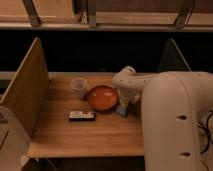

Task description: Place the pepper on the white sponge

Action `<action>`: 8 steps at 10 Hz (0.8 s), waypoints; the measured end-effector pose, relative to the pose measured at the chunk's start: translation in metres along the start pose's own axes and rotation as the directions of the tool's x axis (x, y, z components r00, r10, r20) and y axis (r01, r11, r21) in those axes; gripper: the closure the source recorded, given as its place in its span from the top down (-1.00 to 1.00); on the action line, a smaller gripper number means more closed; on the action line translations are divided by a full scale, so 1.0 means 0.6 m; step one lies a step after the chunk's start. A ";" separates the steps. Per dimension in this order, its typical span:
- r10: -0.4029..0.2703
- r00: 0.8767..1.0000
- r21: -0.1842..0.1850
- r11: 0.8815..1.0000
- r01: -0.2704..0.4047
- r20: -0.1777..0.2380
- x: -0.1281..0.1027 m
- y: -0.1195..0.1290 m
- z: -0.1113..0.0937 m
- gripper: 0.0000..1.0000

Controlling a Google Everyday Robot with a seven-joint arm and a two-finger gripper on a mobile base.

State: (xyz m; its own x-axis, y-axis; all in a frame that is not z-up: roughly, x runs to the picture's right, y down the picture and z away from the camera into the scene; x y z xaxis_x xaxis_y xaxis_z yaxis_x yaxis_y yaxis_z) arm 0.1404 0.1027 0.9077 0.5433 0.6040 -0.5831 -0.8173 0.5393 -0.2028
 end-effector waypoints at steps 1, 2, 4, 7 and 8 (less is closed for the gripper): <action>-0.022 1.000 -0.002 1.000 0.022 0.000 -0.013 0.008 0.004 -1.00; -0.034 0.999 -0.001 0.999 0.034 -0.003 -0.018 0.010 0.005 -1.00; -0.047 0.999 0.001 0.999 0.047 0.014 -0.033 0.012 0.001 -0.94; -0.063 0.998 0.012 0.998 0.062 0.030 -0.037 0.010 -0.018 -0.36; -0.067 0.997 0.012 0.998 0.067 0.033 -0.036 0.011 -0.021 -0.15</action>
State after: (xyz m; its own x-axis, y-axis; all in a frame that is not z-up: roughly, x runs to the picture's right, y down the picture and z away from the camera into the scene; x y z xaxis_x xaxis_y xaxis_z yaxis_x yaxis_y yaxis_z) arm 0.1208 0.0861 0.9088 0.6032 0.5851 -0.5421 -0.7766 0.5857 -0.2320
